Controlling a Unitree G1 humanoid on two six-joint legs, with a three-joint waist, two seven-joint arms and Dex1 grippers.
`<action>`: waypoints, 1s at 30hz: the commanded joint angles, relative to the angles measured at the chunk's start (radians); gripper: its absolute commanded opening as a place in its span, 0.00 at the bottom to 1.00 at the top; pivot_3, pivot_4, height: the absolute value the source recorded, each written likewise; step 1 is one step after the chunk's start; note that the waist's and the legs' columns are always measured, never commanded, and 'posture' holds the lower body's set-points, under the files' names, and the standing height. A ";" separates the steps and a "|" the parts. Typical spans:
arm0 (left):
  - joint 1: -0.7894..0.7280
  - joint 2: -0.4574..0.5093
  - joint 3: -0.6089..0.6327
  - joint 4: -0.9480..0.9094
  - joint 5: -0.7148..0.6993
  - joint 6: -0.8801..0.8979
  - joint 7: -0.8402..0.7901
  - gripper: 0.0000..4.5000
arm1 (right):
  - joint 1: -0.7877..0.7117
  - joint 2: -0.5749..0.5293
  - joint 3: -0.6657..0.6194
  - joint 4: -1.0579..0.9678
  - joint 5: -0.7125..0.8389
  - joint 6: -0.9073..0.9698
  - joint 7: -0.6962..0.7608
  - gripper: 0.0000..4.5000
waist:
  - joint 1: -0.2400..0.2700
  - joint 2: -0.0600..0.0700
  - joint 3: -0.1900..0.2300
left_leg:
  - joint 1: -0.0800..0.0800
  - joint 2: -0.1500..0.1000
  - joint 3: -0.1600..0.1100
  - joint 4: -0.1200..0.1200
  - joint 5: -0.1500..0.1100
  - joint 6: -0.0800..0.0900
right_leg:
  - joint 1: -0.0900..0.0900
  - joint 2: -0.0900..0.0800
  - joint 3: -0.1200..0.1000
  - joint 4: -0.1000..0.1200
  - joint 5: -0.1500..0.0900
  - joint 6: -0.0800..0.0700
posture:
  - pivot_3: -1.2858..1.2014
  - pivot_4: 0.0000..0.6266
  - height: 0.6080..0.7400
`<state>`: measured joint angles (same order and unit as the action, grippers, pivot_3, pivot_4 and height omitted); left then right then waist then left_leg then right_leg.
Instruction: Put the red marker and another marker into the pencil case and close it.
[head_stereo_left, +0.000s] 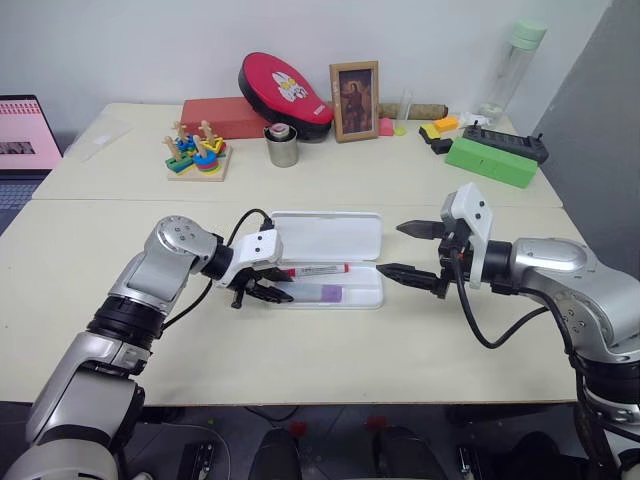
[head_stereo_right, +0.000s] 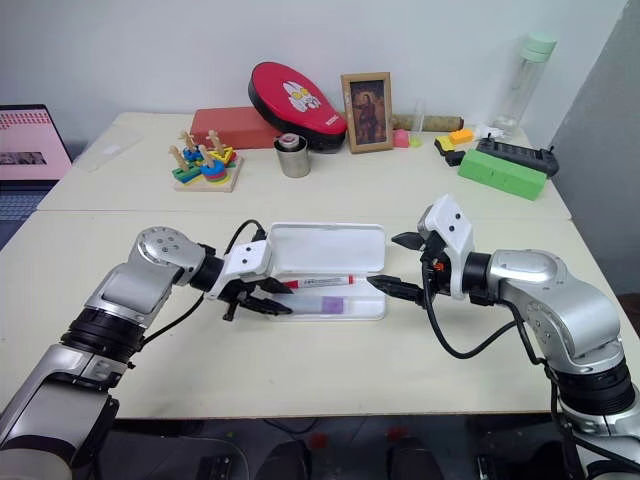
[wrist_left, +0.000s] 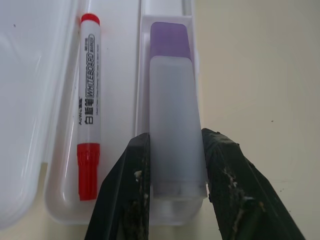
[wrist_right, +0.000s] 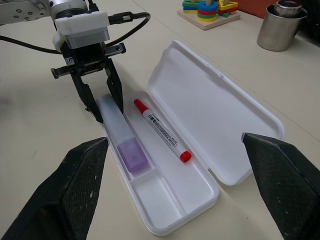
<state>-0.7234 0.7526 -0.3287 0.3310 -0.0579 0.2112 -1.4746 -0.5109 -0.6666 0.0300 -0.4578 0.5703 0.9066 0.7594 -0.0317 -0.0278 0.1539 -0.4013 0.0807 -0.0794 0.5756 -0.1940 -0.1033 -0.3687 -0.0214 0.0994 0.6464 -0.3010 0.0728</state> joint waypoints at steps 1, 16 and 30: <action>-0.020 -0.002 0.006 -0.001 0.011 -0.007 -0.002 0.27 | -0.004 -0.013 -0.027 -0.034 0.011 -0.008 -0.007 1.00 | 0.000 0.000 0.000 | 0.000 0.000 0.000 0.000 0.000 0.000 | 0.000 0.000 0.000 0.000 0.000 0.000 | 0.52 0.24 1.00; -0.026 -0.018 0.031 -0.015 -0.013 0.032 0.003 0.66 | -0.012 -0.013 -0.016 -0.020 0.007 -0.017 -0.002 1.00 | 0.000 0.000 0.000 | 0.000 0.000 0.000 0.000 0.000 0.000 | 0.000 0.000 0.000 0.000 0.000 0.000 | 0.52 0.24 1.00; 0.037 -0.249 0.278 -0.248 -0.288 0.177 0.257 0.99 | -0.068 0.066 -0.054 0.255 -0.164 0.103 -0.318 1.00 | 0.002 -0.002 -0.002 | 0.000 0.000 0.000 0.003 0.000 0.000 | 0.002 0.000 0.000 0.001 0.000 0.001 | 0.52 0.24 1.00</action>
<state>-0.7015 0.5233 -0.0965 0.1423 -0.2990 0.3838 -1.2740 -0.5577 -0.6199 0.0116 -0.2256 0.4389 0.9852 0.5133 -0.0296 -0.0297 0.1523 -0.4006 0.0806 -0.0797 0.5783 -0.1939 -0.1033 -0.3664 -0.0217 0.0992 0.6476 -0.3005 0.0733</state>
